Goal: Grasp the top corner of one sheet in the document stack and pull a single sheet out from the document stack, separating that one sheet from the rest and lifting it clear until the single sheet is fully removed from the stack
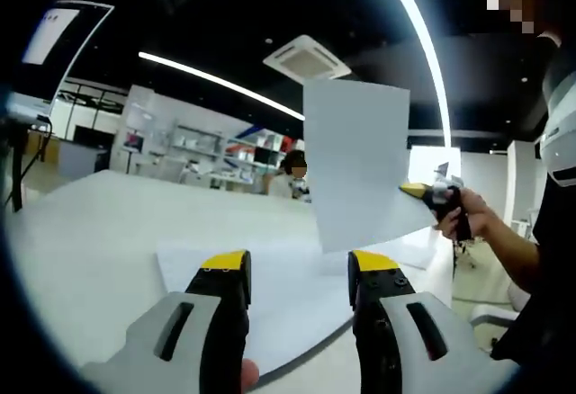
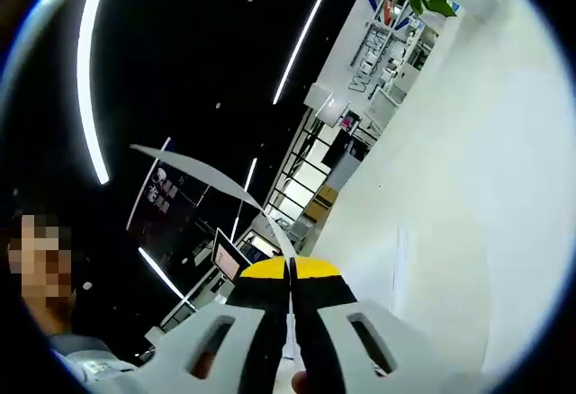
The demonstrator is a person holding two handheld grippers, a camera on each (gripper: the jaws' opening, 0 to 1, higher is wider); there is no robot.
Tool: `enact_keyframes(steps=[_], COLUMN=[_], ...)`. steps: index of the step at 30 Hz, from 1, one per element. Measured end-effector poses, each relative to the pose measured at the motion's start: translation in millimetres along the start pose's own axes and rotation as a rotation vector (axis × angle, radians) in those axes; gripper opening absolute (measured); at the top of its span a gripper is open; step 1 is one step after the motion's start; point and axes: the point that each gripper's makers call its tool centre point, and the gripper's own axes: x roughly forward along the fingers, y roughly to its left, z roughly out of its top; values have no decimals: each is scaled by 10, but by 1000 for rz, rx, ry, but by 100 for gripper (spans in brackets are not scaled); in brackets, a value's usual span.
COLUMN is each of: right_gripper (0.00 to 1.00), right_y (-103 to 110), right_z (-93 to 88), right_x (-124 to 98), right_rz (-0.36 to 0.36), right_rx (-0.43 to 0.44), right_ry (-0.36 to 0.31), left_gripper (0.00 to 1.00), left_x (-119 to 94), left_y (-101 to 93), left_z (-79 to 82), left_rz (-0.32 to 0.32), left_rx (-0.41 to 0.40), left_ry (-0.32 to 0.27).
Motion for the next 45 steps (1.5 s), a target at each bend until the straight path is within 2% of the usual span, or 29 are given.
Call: enact_keyframes(steps=[9,15,17,21,24,25,26,34,39,45], right_gripper=[2,2,2,2,2,2,2,2,2,2], right_y=[-97,-136,-121,-129,-142,-138,-85,-21,-49,-198], right_z=[86,146,109,43,-8,-45,-96,-126,-169,206], right_x=[-146,-219,-227,-263,-313,-342,-375,-527,-661,-827], right_rz=[-39,-58,-65,-88,-108,-114,-121,-179,-229,-283], right_rx=[-19,-65,-73,-100,-135,-162,-187,-296,-410,-445], right_ry=[29,85,104,165,238,281,300,387,494,515], left_gripper=[43,43,43,43,43,43,43,43,43,43], left_x=[-45,-54,-54,-50,-38,-32,-29,-12,-25,-44], left_y=[43,43,40,42,32,27,24,10,7,40], left_z=[14,9,10,8,6,7,7,6,0,-15], left_rz=[12,13,13,15,12,10,9,6,6,15], left_rx=[5,6,6,6,7,8,8,7,7,3], left_ry=[-1,1,1,2,3,3,3,2,4,3])
